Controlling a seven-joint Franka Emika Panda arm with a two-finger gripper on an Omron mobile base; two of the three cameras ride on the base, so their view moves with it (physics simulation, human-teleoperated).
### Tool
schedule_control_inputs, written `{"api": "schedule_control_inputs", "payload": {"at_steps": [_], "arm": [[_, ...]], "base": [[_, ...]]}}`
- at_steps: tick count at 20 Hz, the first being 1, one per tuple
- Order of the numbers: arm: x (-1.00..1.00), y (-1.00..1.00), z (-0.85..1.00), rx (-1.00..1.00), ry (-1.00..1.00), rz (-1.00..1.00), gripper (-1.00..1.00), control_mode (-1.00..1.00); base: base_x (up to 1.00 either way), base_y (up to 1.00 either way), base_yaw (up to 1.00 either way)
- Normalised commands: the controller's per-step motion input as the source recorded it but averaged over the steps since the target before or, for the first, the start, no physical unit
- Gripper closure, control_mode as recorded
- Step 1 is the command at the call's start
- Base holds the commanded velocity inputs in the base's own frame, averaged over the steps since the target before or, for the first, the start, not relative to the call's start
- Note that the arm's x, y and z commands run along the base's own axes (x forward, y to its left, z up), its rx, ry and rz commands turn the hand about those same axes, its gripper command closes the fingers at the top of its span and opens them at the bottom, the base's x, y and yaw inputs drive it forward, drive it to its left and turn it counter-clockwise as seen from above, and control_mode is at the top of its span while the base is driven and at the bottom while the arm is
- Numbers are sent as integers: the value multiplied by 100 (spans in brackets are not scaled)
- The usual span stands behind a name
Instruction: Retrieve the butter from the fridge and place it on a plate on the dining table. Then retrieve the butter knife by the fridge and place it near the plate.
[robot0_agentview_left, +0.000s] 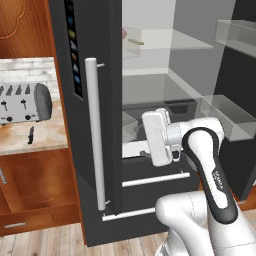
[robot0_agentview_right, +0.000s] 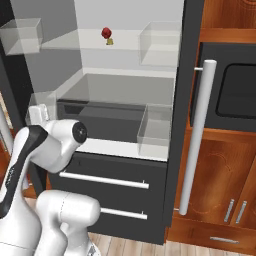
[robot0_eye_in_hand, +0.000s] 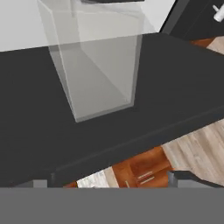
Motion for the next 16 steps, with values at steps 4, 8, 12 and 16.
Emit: {"api": "schedule_control_inputs", "payload": {"at_steps": [4, 8, 12, 16], "arm": [[24, 36, 0, 7, 10, 2, -100, -100], [21, 30, 0, 0, 19, 4, -100, -100], [37, 26, 0, 0, 18, 4, -100, -100], [40, 18, -7, 0, 15, 5, -100, -100]], "base": [[0, 0, 0], [0, 0, 0], [0, 0, 0], [0, 0, 0]]}}
